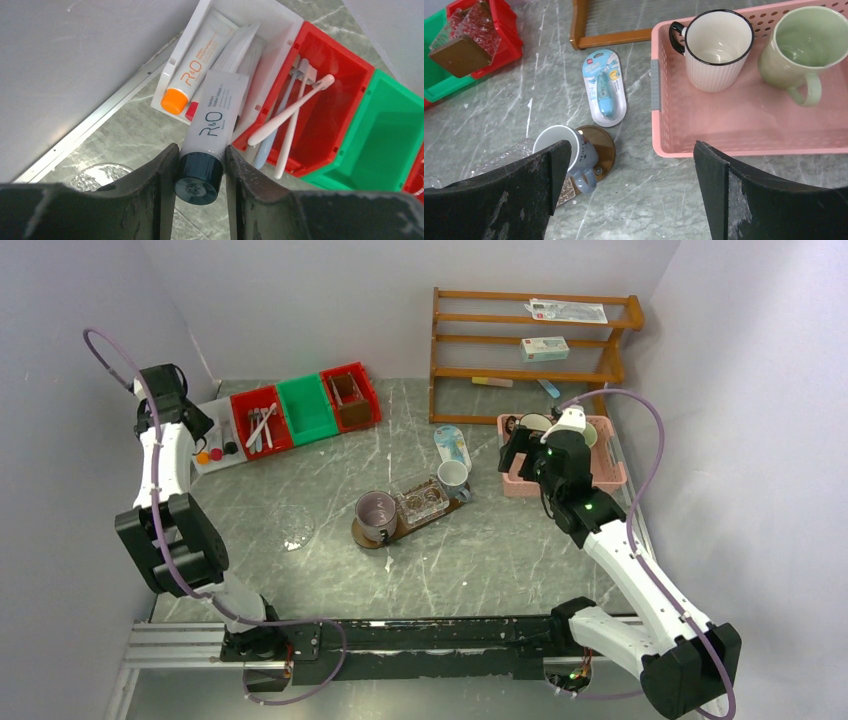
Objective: Prepare toiletry sets of a toothbrush and toothpaste on the tray
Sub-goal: Pick up the toothpaste from the storage box.
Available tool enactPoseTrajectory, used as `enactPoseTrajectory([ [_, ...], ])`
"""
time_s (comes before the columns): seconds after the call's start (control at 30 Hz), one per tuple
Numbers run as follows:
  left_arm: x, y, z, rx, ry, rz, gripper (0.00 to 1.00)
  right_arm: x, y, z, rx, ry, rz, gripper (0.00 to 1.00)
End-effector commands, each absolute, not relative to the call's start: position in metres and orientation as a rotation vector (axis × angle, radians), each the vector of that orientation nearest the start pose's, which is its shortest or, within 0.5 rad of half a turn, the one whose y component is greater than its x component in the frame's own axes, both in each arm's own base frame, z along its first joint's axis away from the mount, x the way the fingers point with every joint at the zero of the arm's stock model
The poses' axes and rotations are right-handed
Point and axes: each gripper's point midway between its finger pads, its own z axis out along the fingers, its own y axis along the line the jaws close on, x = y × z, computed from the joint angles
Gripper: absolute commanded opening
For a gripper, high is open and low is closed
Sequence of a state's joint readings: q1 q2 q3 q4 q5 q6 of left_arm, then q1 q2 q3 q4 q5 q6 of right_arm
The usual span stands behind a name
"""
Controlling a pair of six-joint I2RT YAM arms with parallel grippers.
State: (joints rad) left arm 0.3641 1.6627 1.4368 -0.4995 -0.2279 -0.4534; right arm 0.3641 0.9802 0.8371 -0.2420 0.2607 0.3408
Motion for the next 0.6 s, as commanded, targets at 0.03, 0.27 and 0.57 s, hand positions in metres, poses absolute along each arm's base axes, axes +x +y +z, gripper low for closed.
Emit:
enactPoseTrajectory([
  [0.03, 0.414, 0.168, 0.227, -0.990, 1.954, 0.100, 0.05, 0.325, 0.102, 0.246, 0.130, 1.927, 0.282, 0.97],
  [0.27, 0.412, 0.140, 0.268, -0.902, 1.906, -0.045, 0.05, 0.325, 0.124, 0.251, 0.070, 1.951, 0.402, 0.97],
  [0.57, 0.421, 0.044, 0.298, -0.615, 1.924, -0.335, 0.05, 0.326, 0.163, 0.260, -0.084, 1.920, 0.596, 0.96],
])
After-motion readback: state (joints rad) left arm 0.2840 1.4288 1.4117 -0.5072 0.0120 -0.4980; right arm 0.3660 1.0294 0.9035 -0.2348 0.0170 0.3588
